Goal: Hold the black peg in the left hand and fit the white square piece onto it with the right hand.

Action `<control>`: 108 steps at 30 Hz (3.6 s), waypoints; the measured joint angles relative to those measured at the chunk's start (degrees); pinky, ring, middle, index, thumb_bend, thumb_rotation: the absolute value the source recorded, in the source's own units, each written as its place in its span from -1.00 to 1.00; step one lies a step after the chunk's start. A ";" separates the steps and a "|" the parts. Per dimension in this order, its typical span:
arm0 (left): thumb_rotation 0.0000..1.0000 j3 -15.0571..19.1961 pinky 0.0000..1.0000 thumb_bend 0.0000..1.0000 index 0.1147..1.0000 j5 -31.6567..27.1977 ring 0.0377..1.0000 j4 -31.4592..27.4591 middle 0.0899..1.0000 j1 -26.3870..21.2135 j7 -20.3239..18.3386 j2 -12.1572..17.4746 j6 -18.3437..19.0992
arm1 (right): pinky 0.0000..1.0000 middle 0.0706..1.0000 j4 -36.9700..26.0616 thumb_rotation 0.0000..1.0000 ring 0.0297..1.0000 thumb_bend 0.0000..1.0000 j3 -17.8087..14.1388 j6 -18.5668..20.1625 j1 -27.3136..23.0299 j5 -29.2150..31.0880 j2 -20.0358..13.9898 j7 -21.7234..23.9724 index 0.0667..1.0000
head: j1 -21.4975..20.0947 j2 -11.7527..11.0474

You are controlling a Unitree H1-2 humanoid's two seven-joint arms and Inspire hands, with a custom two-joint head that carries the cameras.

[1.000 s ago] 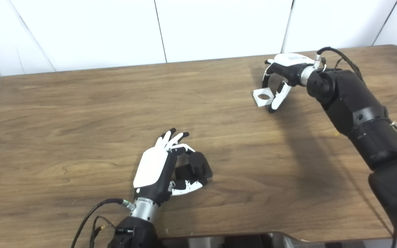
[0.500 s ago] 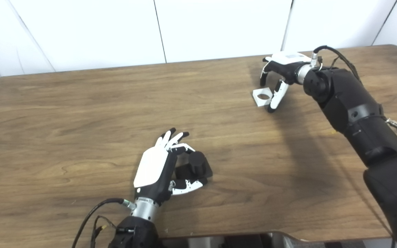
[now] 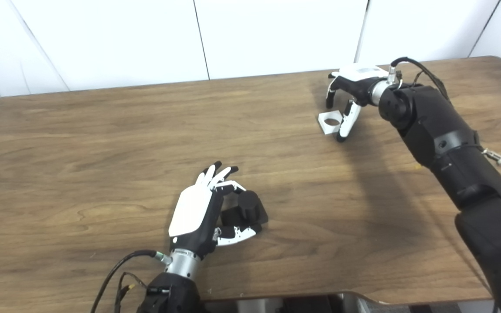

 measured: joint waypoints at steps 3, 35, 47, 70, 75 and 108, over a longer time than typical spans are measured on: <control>-0.85 0.01 1.00 0.03 -0.16 0.00 1.00 0.01 0.80 0.00 0.00 -0.01 0.00 | 1.00 0.92 0.00 -0.62 1.00 0.71 0.12 -0.03 -0.06 -0.25 0.05 0.00 0.10 | 0.00 0.00; -0.85 0.19 1.00 0.03 -0.16 -0.05 1.00 0.12 0.80 -0.08 -0.02 -0.11 0.26 | 1.00 0.87 -0.55 -0.70 1.00 0.05 0.68 -1.15 0.05 -0.98 0.60 -2.05 -0.09 | 0.44 -0.18; -0.85 0.18 1.00 0.03 -0.16 -0.05 1.00 0.11 0.81 -0.18 -0.29 -0.12 0.28 | 1.00 0.86 -14.37 -0.70 1.00 0.05 0.50 1.38 4.41 -1.46 0.53 2.68 -0.10 | 0.44 0.17; -0.85 0.20 1.00 0.03 -0.16 -0.16 1.00 0.09 0.81 -0.13 -0.40 -0.08 0.29 | 1.00 0.82 -48.83 -0.70 1.00 0.05 -1.18 12.32 8.85 -0.19 1.25 25.23 -0.10 | 0.26 1.05; -0.85 0.19 1.00 0.03 -0.16 -0.16 1.00 0.08 0.80 -0.14 -0.48 -0.09 0.31 | 1.00 0.80 -53.67 -0.71 1.00 0.05 -1.41 13.51 9.01 1.48 1.50 28.84 -0.10 | 0.44 1.14; -0.85 0.19 1.00 0.03 -0.16 -0.15 1.00 0.07 0.80 -0.15 -0.51 -0.11 0.37 | 1.00 0.77 -66.15 -0.71 0.98 0.05 0.40 14.12 13.57 -0.64 6.85 34.13 -0.10 | 0.18 2.02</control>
